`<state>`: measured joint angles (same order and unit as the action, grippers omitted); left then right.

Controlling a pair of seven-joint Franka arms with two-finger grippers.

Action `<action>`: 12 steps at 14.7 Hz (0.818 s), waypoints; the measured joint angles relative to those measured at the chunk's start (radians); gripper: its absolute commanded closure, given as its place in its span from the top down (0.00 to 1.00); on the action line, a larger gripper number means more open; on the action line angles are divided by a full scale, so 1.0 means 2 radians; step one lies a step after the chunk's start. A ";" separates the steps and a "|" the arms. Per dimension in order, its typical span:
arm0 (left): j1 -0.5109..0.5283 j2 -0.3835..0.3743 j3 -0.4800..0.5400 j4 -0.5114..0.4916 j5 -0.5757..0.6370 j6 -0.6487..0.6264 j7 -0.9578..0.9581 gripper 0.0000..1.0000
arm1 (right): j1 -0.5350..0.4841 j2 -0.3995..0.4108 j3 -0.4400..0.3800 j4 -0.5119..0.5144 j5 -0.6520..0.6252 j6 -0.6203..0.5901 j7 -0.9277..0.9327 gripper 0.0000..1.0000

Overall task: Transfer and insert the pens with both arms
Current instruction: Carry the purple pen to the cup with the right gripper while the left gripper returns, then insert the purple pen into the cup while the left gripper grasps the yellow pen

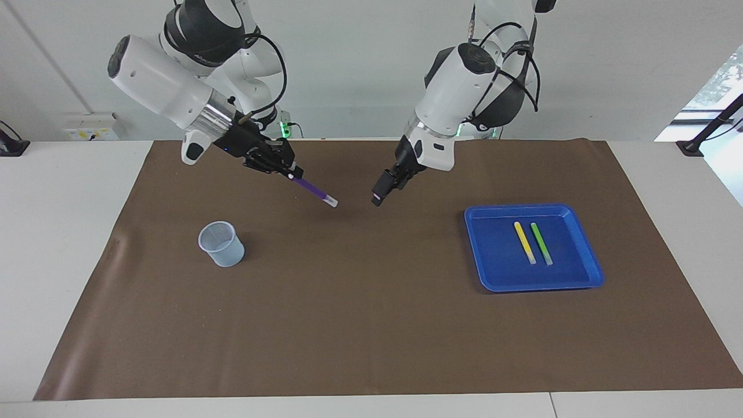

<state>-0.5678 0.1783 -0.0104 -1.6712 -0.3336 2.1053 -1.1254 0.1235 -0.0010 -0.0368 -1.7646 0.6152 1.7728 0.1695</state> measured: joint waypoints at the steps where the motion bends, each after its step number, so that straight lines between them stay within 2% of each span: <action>1: 0.013 -0.002 0.000 -0.006 0.003 -0.003 0.041 1.00 | -0.008 0.007 0.000 0.021 -0.039 -0.023 -0.030 0.00; 4: 0.049 -0.015 0.001 -0.048 0.032 -0.006 0.178 1.00 | -0.014 0.018 -0.001 0.061 -0.160 -0.055 -0.135 0.00; 7: 0.091 -0.028 0.003 -0.092 0.040 -0.005 0.314 1.00 | -0.011 0.026 0.002 0.076 -0.278 -0.062 -0.228 0.00; 10: 0.141 -0.030 0.004 -0.130 0.073 0.004 0.433 1.00 | -0.012 0.031 0.002 0.071 -0.339 -0.057 -0.271 0.00; 12: 0.167 -0.029 0.004 -0.161 0.092 0.037 0.480 1.00 | -0.021 0.032 0.000 0.052 -0.346 -0.041 -0.285 0.00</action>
<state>-0.2339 0.1198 -0.0029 -1.9935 -0.1504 2.1784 -0.1663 0.0814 0.0629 -0.0361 -1.6605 -0.0766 1.6913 -0.4011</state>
